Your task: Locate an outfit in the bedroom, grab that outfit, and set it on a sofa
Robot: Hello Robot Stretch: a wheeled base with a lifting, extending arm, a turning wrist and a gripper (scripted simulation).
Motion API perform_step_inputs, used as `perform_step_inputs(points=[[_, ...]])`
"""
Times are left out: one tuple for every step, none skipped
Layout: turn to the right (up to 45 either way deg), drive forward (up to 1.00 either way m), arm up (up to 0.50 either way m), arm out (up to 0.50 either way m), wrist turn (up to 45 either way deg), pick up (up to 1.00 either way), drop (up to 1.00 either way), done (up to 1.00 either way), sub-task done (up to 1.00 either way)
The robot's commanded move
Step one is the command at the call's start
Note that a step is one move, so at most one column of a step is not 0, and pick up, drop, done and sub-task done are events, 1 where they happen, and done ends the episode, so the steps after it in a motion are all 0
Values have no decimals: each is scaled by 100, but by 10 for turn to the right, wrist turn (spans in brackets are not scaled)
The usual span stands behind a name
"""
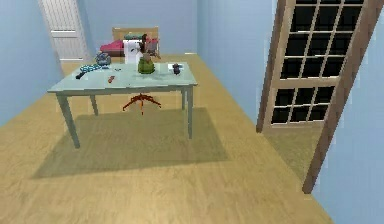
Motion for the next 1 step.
perform_step_inputs(points=[[-450, 0, 0, 0, 0, 0, 0, 0, 0]])
